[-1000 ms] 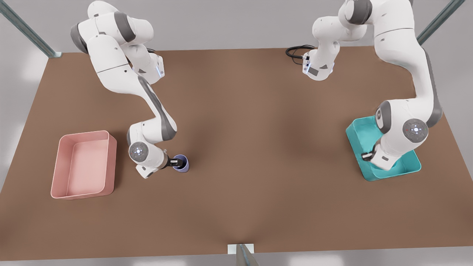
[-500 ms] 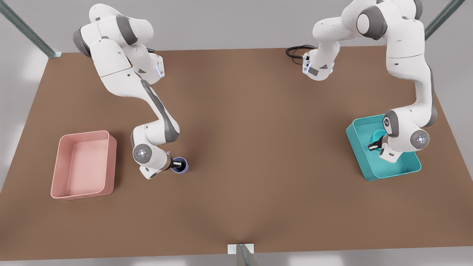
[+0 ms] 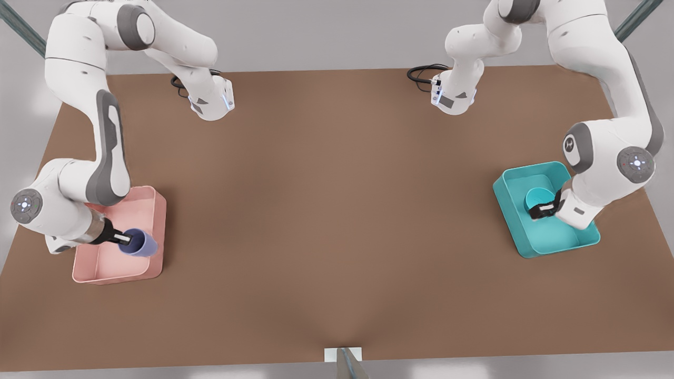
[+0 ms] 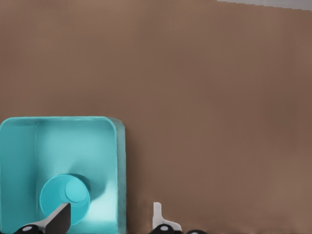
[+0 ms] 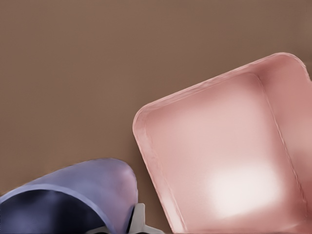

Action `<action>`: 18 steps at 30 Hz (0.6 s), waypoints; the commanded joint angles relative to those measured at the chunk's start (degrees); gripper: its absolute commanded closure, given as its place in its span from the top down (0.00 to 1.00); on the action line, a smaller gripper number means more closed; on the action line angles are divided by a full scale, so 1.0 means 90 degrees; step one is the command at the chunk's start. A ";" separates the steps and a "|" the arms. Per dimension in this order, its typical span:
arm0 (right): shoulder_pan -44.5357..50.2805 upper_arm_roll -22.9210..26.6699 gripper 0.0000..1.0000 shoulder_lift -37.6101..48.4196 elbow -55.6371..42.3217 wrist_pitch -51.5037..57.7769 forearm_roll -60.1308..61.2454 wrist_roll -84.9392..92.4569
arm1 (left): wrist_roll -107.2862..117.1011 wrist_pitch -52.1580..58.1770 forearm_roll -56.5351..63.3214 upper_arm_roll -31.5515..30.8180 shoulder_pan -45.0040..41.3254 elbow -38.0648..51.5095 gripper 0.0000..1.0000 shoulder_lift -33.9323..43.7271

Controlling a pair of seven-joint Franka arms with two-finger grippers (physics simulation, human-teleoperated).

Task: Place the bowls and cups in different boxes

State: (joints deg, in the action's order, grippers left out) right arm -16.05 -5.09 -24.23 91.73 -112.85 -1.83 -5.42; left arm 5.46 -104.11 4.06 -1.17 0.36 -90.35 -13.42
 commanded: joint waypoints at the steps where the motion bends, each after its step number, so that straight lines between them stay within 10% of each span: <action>1: -0.0414 0.0019 0.21 -0.0189 -0.0222 0.0527 -0.0373 0.3902 | 0.0194 0.2632 -0.0050 -0.0338 -0.0186 0.0634 1.00 0.0193; 17: -0.0795 0.0009 0.21 -0.1654 -0.0593 -0.0732 -0.0461 0.4039 | 0.0136 0.3745 -0.0071 -0.0700 -0.0225 0.1552 1.00 0.0017; 18: -0.0795 0.0009 0.66 -0.1654 -0.0583 -0.0723 -0.0461 0.4039 | 0.0126 0.3745 -0.0041 -0.0700 -0.0215 0.1552 1.00 0.0017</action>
State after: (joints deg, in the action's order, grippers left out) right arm -23.23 -5.02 -39.15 86.41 -118.08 -6.34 17.59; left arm 6.02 -73.35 3.42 -7.32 -1.67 -76.58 -13.37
